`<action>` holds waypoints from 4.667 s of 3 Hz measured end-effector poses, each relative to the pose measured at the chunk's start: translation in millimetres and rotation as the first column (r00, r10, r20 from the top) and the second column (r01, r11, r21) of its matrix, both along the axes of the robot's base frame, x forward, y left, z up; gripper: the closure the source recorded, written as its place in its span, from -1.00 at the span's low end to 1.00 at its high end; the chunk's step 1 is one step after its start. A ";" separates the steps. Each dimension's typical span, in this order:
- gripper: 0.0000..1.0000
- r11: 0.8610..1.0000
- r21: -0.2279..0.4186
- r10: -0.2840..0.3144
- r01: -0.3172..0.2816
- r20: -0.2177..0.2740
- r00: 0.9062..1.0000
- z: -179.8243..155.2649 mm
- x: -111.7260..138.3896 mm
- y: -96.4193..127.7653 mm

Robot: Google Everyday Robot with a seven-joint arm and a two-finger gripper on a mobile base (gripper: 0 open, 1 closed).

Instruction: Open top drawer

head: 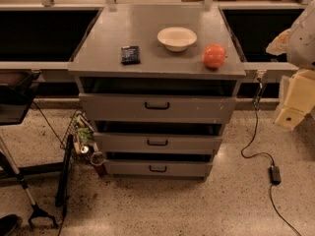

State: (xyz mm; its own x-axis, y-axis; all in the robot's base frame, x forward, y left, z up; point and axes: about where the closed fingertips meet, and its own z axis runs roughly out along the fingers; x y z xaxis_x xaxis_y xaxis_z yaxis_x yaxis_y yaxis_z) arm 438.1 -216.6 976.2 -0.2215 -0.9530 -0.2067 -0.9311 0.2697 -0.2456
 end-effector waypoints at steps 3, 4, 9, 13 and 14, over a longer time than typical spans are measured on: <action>-1.00 0.999 0.042 0.029 -0.031 0.030 0.999 -31.7 48.1 53.8; -1.00 0.993 0.103 0.046 -0.049 0.030 0.998 -56.0 79.1 93.4; -1.00 0.959 0.255 0.167 -0.123 -0.158 0.973 -225.0 173.5 256.3; -1.00 0.838 0.521 -0.122 0.160 -0.108 0.987 -228.8 228.4 292.9; -1.00 0.843 0.516 -0.124 0.150 -0.085 0.989 -227.1 235.2 297.9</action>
Offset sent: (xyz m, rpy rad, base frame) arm 0.0445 0.0449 -0.0360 0.0397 -0.0074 0.0400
